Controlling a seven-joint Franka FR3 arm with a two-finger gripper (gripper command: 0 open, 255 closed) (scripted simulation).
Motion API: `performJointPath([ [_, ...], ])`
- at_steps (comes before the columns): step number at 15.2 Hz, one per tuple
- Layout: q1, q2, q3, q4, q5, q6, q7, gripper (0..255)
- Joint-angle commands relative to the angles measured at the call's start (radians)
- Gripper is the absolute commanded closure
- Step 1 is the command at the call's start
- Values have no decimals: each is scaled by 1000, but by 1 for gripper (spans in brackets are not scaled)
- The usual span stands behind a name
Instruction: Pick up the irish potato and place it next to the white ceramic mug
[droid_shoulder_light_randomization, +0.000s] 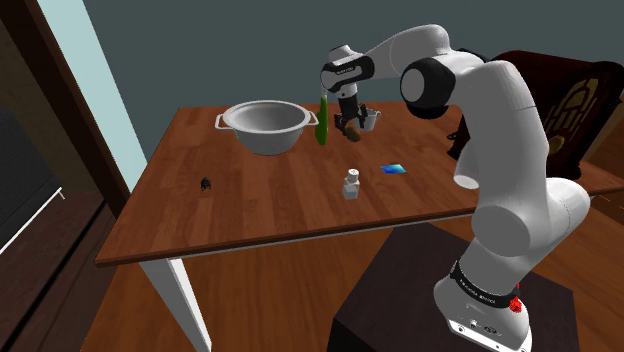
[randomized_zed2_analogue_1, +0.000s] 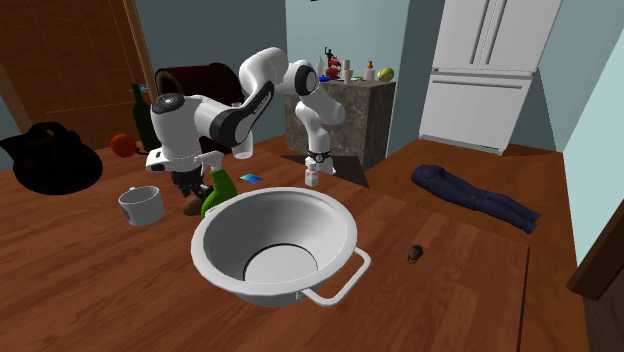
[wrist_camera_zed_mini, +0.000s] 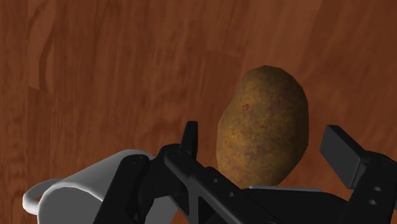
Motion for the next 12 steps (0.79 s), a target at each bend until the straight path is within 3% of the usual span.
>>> performJointPath([
  [1, 0, 0, 0, 0, 0, 0, 0, 0],
  [5, 13, 31, 2, 174, 6, -144, -13, 0],
  [12, 13, 31, 2, 174, 6, -144, -13, 0],
])
